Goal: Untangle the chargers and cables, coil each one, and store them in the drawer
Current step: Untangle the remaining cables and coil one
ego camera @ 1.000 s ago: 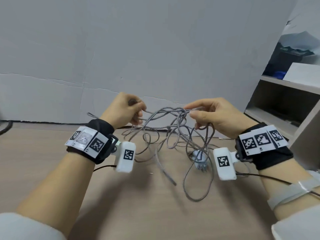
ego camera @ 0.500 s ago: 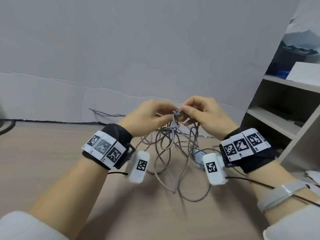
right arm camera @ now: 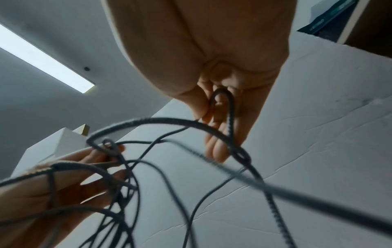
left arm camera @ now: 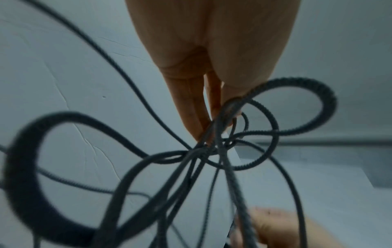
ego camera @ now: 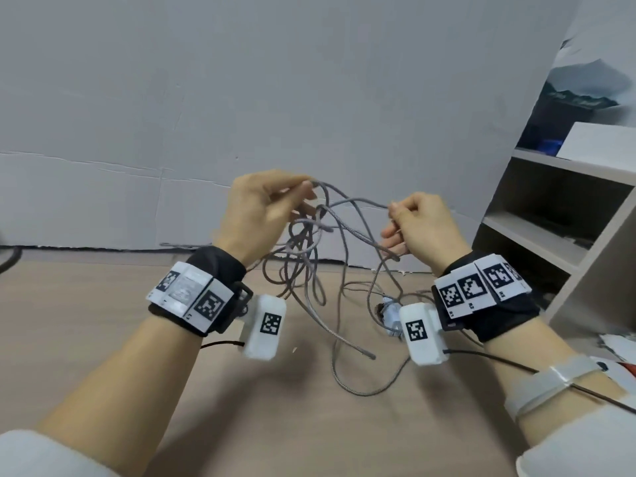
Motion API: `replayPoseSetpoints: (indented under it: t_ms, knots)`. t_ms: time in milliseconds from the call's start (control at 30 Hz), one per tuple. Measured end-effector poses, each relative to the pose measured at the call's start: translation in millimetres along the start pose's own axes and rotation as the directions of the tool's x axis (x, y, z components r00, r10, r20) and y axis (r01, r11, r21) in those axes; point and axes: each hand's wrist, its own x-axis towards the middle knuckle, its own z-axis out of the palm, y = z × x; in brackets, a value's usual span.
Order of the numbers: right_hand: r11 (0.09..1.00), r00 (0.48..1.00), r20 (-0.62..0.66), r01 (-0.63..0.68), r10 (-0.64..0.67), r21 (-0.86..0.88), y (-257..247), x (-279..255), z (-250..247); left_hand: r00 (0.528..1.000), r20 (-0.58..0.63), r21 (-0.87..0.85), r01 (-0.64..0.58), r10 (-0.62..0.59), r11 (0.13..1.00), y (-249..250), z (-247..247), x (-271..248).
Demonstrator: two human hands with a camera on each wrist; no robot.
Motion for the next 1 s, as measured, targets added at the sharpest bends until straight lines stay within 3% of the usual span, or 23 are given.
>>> replayPoseSetpoints:
  t_ms: [100,233,300,333,400,467,500,533,600,700,833,1000]
  knots:
    - [0.984,0.977,-0.142,-0.147,0.16,0.097,18,10,-13,0.99,-0.075,-0.102,0.11,-0.118,0.989,2,-11,3]
    - [0.876,0.886,-0.19,-0.346,0.423,0.336,36,23,-23,0.976,-0.186,-0.004,0.116,-0.115,0.993,-4,-18,4]
    - [0.872,0.87,-0.181,-0.4,0.458,0.281,43,30,-26,0.973,-0.207,0.075,0.123,-0.105,0.99,-9,-20,5]
    - [0.904,0.885,-0.2,-0.392,0.421,0.171,44,34,-26,0.975,-0.198,0.097,0.123,-0.102,0.988,-10,-20,5]
    - [0.919,0.933,-0.224,-0.329,0.281,-0.217,34,31,-21,0.984,-0.146,0.092,0.119,-0.105,0.989,-12,-19,5]
    - [0.808,0.974,-0.196,-0.205,0.113,-0.552,15,19,-10,0.989,-0.083,0.058,0.131,-0.126,0.99,-11,-15,4]
    - [0.789,0.99,-0.139,-0.091,0.007,-0.608,1,10,-3,0.989,-0.054,0.05,0.141,-0.138,0.989,-10,-13,4]
    - [0.797,0.993,-0.057,0.052,-0.107,-0.602,-13,3,4,0.988,-0.027,0.046,0.15,-0.149,0.988,-9,-11,3]
    - [0.853,0.95,0.176,0.309,-0.257,-0.42,-35,-10,22,0.986,0.019,0.036,0.163,-0.164,0.986,-9,-10,2]
    - [0.905,0.873,0.408,0.374,-0.269,-0.203,-45,-16,46,0.986,0.059,0.032,0.151,-0.153,0.988,-7,-9,2]
    - [0.866,0.843,0.441,0.44,-0.307,-0.238,-42,-5,57,0.976,0.081,0.091,0.195,-0.202,0.977,-10,-13,3]
    - [0.749,0.898,0.313,0.433,-0.309,-0.502,-32,8,48,0.975,0.083,0.349,0.166,-0.207,0.922,-18,-25,5]
